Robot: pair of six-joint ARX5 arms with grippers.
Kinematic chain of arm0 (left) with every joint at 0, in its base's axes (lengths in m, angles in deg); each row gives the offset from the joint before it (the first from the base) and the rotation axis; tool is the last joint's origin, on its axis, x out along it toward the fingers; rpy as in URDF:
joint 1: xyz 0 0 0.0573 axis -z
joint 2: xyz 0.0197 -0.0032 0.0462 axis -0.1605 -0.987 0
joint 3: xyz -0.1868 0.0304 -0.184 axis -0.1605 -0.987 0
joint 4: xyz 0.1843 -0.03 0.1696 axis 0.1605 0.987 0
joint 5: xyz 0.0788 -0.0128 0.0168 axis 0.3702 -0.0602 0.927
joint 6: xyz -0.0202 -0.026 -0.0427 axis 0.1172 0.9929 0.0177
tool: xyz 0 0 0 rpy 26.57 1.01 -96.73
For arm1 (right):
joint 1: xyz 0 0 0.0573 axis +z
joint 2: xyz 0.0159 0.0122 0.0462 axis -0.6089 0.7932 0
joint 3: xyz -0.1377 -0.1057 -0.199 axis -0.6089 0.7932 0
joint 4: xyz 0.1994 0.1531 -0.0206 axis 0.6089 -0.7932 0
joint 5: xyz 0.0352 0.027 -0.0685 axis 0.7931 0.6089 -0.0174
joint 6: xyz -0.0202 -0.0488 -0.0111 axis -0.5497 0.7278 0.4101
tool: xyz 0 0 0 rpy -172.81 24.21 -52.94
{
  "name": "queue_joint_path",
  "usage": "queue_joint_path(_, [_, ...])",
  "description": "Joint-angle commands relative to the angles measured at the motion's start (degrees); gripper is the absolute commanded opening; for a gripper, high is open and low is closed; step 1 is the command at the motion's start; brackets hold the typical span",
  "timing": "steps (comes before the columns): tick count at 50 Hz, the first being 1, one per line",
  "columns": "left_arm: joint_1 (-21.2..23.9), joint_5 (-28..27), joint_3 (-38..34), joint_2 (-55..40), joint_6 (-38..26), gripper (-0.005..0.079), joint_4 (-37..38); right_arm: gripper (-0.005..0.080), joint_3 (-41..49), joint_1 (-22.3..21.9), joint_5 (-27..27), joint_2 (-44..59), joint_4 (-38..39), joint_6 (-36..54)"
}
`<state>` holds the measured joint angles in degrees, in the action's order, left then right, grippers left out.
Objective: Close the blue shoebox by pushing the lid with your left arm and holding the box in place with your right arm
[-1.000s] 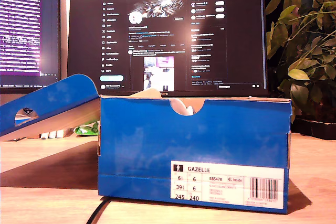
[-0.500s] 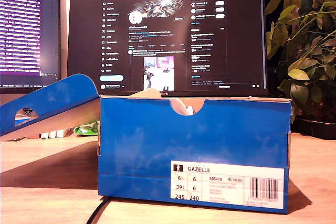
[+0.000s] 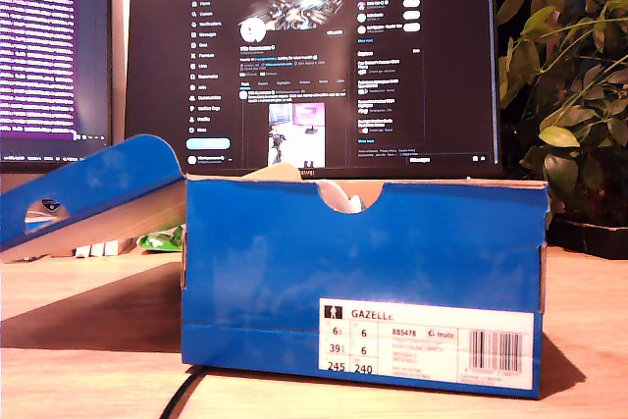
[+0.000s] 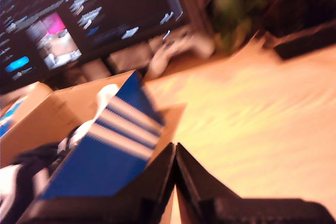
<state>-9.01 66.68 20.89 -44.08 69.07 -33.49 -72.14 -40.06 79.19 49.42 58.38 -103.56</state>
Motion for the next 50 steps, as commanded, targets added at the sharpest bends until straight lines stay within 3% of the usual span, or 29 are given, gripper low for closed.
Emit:
queue_joint_path(1, [-0.09,-1.16,2.86,-1.14,0.76,-0.0019,-0.63,-0.0012,-3.87,-0.04,0.33,0.24,-0.76,-0.85])
queue_joint_path(12, [-0.13,-4.7,7.41,-11.74,1.01,-0.0019,-0.35,-0.0012,-10.34,-0.04,3.34,6.03,-8.0,-2.95])
queue_joint_path(25, [-0.42,-8.2,15.45,-32.61,-3.17,-0.0019,-2.34,-0.0012,-15.13,-0.04,9.99,21.07,-7.87,-3.67])
queue_joint_path(35, [-3.23,-12.44,24.26,-47.84,-8.04,-0.0019,-1.81,-0.0012,-16.39,0.02,18.91,34.6,-1.03,-3.32])
queue_joint_path(50, [-8.72,-15.21,30.97,-65.68,-14.16,-0.0019,-0.33,-0.0012,-16.66,1.29,23.91,50.03,10.62,-3.21])
